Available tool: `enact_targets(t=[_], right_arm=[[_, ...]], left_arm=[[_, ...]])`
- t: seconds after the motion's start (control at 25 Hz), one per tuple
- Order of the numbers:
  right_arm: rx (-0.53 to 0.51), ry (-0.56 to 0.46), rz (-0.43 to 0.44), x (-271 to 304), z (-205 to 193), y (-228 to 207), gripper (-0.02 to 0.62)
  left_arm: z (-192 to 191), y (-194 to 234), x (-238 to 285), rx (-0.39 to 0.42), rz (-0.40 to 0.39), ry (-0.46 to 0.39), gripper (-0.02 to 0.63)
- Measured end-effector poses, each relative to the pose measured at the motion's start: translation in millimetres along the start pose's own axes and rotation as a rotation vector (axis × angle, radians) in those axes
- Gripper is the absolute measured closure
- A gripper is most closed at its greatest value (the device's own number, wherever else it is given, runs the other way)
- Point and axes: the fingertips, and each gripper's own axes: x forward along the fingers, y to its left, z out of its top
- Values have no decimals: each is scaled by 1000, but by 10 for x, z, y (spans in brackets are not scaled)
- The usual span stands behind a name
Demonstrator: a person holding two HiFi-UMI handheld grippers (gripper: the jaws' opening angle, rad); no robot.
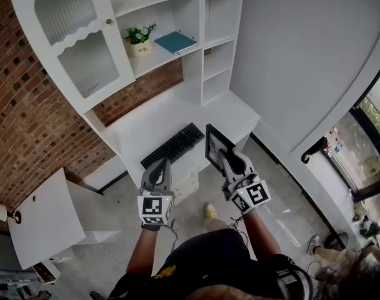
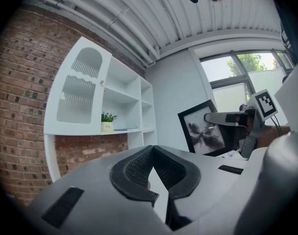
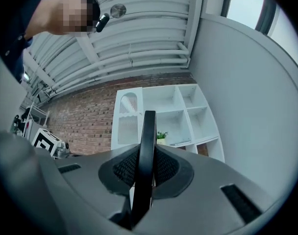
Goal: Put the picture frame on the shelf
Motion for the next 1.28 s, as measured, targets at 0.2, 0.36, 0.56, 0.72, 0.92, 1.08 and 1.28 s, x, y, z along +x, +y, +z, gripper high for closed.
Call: enact_targets(t=[0.2,0.36,0.56,0.72,0.92,1.08,1.28], right_arm=[[-6,19,41,581,-40,-659,552],[15,20,61,971,-155,-1175,552],[58,-4,104,1413,-161,-1559,552],[83,-25,132,1726,-111,-1666,552],[57,21,138,1944,-273,-1708,553],[65,0,141,2189,-269,-1648,552],[36,22,151,2398,-345,-1547,552]], left_arm=[[60,144,852,-15,36,11,588],[58,253,1422,-7,72,21,588],[95,427,1828,-4,138,32,588],[108,681,1963,-10,203,29,588],[13,970,2027,-31,248,42,588],[25,1179,2133,-29,245,28,588],[75,1325,2179,-22,232,16,588]])
